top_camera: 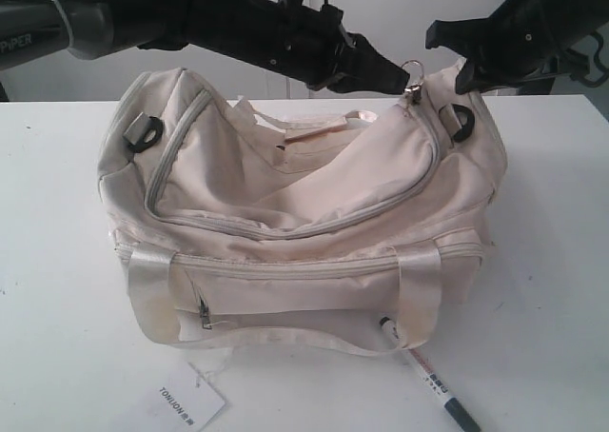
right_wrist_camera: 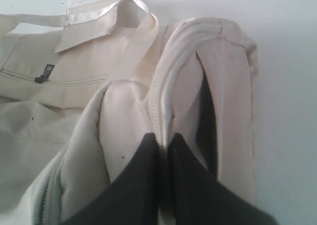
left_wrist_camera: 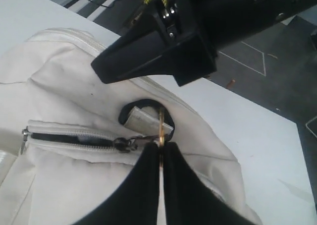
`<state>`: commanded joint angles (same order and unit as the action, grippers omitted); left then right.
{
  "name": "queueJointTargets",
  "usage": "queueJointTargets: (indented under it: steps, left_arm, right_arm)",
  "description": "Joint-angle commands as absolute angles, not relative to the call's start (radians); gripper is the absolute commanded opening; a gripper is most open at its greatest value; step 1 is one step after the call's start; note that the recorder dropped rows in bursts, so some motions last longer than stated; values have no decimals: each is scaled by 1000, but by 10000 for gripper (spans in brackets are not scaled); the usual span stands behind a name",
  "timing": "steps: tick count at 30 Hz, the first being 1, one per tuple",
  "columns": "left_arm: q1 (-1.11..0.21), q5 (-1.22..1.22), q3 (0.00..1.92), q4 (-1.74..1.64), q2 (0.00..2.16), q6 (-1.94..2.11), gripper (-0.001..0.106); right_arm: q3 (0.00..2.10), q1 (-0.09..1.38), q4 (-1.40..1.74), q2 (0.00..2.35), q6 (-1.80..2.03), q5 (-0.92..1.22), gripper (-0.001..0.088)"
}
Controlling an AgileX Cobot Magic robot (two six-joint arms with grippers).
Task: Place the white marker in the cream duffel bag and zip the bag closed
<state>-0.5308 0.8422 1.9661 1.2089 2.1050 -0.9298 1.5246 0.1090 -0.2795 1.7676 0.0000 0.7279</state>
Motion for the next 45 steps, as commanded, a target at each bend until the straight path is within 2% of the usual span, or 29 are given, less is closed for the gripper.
queueJointTargets:
  steps: [7,22,45]
  left_arm:
    - [-562,881,1966,1194,2105,-921,0]
    - [-582,970,1966,1127,2105,-941,0]
    - [-726,946,1966,715,2024,-939,0]
  right_arm:
    - [1525,109,-377,1768,0,746,0]
    - [1525,109,-377,1769,57,755,0]
    - [1525,109,-377,1769,109,760,0]
